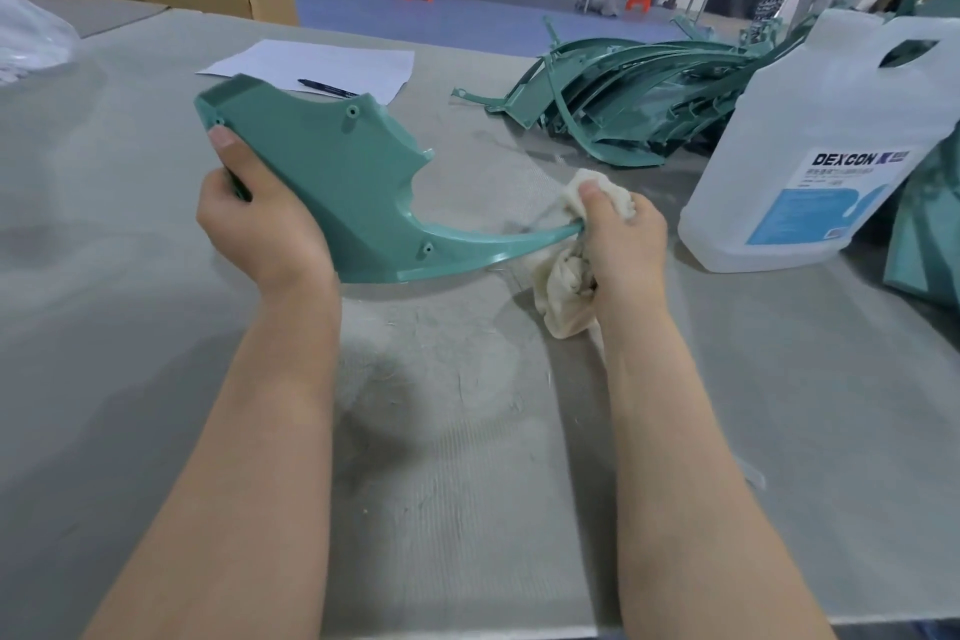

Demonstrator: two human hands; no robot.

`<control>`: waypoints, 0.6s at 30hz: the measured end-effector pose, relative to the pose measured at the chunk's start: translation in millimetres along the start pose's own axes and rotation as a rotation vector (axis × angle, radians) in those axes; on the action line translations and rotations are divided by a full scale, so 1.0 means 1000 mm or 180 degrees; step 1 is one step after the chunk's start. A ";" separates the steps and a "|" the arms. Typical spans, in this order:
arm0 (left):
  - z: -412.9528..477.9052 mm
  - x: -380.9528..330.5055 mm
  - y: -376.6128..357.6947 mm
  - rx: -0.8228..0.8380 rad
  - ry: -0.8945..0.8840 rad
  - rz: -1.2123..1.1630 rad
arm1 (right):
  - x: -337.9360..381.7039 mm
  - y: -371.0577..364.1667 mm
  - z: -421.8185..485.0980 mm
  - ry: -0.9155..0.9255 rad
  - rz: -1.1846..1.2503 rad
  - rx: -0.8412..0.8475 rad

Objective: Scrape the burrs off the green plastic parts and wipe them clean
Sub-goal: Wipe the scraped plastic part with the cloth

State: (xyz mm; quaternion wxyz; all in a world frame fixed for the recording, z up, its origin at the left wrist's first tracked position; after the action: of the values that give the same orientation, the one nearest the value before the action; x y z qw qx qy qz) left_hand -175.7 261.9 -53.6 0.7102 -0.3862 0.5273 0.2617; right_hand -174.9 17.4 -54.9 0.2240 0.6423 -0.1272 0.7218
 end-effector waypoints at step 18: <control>0.004 0.002 0.000 0.0002 0.0049 -0.0164 | 0.001 0.006 0.001 -0.0195 0.0386 -0.0102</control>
State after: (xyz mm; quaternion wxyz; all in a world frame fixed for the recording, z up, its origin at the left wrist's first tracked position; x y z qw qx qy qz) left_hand -173.2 264.9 -55.3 0.7127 -0.4015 0.5227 0.2402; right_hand -176.6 11.9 -53.1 0.1861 0.6516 -0.1842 0.7119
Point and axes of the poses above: each hand's wrist, its own z-axis towards the middle knuckle, its own y-axis out of the back of the hand, x = y × z, the point moved 2 cm from there along z, towards the middle knuckle, and after that the axes turned 2 degrees about x, right-handed, at the moved point
